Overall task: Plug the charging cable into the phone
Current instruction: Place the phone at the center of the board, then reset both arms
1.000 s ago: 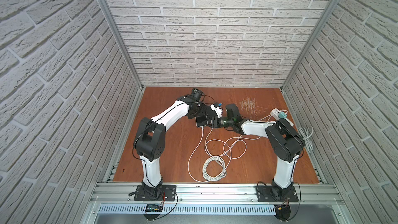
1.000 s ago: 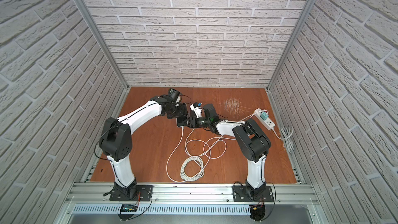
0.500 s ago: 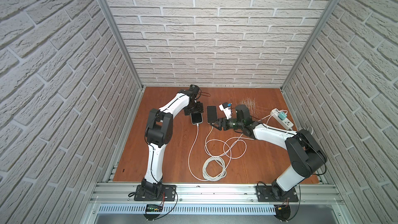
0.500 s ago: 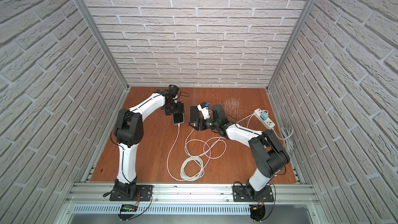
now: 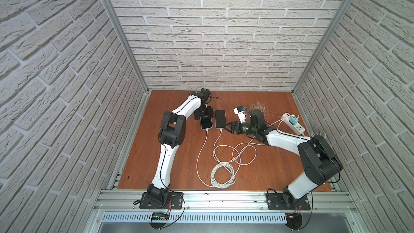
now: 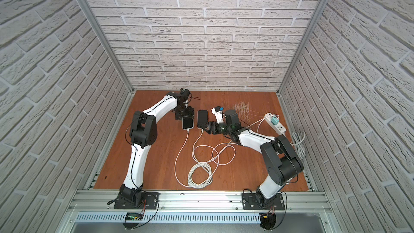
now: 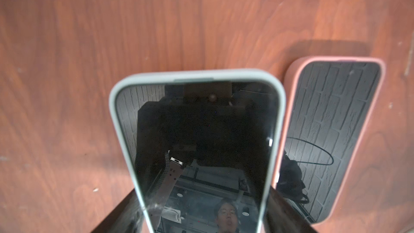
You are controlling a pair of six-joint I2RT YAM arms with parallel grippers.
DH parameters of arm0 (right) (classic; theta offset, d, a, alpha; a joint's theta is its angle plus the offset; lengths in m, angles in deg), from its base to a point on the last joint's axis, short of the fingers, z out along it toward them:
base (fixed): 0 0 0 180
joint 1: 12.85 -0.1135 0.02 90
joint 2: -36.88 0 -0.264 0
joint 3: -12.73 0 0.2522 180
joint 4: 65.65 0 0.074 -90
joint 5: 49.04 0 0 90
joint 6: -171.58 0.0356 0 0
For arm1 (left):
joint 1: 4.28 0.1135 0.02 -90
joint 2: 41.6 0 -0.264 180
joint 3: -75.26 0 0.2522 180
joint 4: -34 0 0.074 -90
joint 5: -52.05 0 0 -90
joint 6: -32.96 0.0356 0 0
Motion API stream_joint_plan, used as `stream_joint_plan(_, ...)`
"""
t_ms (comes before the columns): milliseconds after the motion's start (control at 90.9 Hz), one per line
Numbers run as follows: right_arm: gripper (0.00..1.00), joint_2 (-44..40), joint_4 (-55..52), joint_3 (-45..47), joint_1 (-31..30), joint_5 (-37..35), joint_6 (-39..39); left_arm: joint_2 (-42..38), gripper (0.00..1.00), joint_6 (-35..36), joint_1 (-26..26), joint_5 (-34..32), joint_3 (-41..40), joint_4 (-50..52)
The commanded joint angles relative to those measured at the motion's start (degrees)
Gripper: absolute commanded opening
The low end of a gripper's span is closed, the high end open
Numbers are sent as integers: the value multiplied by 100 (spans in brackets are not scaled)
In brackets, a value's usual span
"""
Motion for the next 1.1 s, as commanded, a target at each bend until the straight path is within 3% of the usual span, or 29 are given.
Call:
stream_joint_plan(0,71,-112,350,107,56,-26,78,191,76,123,-58,105,297,261)
stream_joint_plan(44,72,-117,381,125,64,-33,97,202,85,128,-64,108,312,269)
stream_joint_plan(187,76,-157,460,186,107,-54,135,188,97,140,-65,74,338,337)
stream_joint_plan(286,80,-228,471,227,137,-128,115,137,98,136,-60,-131,404,469)
stream_joint_plan(374,80,-553,148,236,240,-192,3,-334,98,152,-125,-744,72,398)
stream_joint_plan(429,81,-1057,-302,281,342,-581,-237,-1109,98,232,-254,-1301,-842,-207)
stream_joint_plan(462,83,-1486,-621,307,411,-891,-462,-1967,98,298,-316,-1666,-1443,-828)
stream_joint_plan(528,86,-2300,-1423,356,472,-2347,-913,-3597,98,320,-329,-2282,-3436,-2259)
stream_joint_plan(616,93,-3142,-1936,614,549,-4240,-1464,-5561,98,413,-88,-2446,-5500,-3901)
stream_joint_plan(704,99,-3757,-1971,1229,667,-6156,-1801,-6854,98,979,4,-3478,-7049,-4644)
stream_joint_plan(770,100,-3910,-1593,1866,784,-6724,-2071,-7407,98,1391,134,-4044,-7831,-4874)
stream_joint_plan(858,99,-3754,-941,2595,849,-6873,-2333,-7511,97,1694,200,-4290,-8496,-5420)
stream_joint_plan(935,99,-3237,238,3125,1020,-7143,-2337,-7176,92,2061,440,-4317,-9017,-6547)
stream_joint_plan(968,99,-3111,134,3034,1152,-7299,-2236,-6995,91,2135,598,-4366,-9214,-7060)
stream_joint_plan(1045,99,-2763,1082,3098,1385,-7171,-2402,-6243,91,1976,1351,-3679,-9613,-8483)
stream_joint_plan(1089,98,-2526,1726,3186,1532,-7000,-2459,-5961,90,1836,1627,-3341,-9525,-8736)
